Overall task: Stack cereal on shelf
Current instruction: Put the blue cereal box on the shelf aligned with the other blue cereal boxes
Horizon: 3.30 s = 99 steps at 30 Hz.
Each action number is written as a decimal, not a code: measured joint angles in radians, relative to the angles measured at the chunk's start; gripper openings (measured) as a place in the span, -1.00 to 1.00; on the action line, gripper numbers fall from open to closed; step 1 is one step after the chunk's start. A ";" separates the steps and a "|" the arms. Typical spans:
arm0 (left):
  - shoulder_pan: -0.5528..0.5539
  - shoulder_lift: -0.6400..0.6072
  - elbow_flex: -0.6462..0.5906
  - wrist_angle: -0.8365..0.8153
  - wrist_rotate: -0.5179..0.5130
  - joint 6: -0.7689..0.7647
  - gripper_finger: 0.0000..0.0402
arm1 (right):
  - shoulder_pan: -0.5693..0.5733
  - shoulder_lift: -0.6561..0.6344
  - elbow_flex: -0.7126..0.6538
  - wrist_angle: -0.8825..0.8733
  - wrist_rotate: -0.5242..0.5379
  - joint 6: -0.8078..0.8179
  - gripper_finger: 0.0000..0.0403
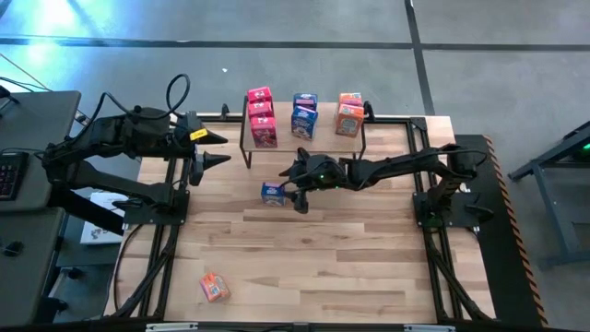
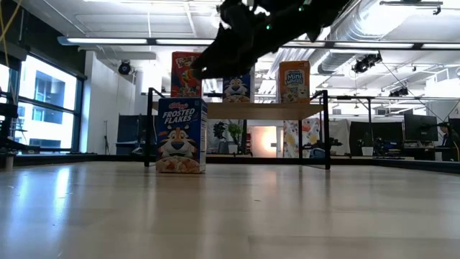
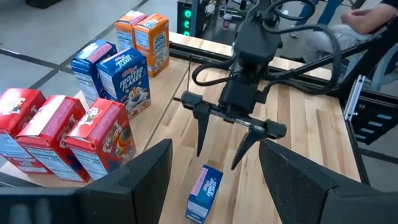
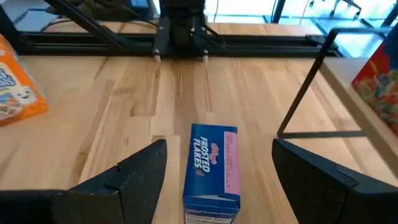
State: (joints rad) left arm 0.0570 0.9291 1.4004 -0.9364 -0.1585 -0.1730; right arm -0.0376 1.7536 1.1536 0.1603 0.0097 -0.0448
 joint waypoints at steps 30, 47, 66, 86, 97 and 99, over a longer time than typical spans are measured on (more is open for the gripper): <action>0.000 0.000 0.000 -0.009 0.000 0.001 0.16 | 0.001 0.141 -0.001 0.026 0.016 0.041 0.37; 0.000 0.000 0.000 -0.010 0.000 0.001 0.16 | 0.001 0.141 -0.001 0.032 -0.003 0.041 -0.15; 0.000 0.000 0.000 -0.048 -0.001 0.001 0.16 | 0.000 0.141 0.218 -0.281 -0.088 -0.053 -0.17; 0.000 0.000 0.000 -0.047 -0.001 0.001 0.16 | -0.037 -0.011 0.336 -0.508 -0.100 -0.211 -0.17; 0.000 0.000 0.000 -0.046 -0.001 -0.002 0.16 | -0.169 -0.150 0.336 -0.609 -0.144 -0.253 -0.17; 0.000 0.000 0.000 -0.046 -0.001 -0.006 0.16 | -0.192 -0.164 0.336 -0.627 -0.165 -0.253 -0.17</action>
State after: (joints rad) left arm 0.0574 0.9291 1.4002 -0.9825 -0.1593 -0.1787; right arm -0.2296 1.5892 1.4891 -0.4670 -0.1554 -0.2974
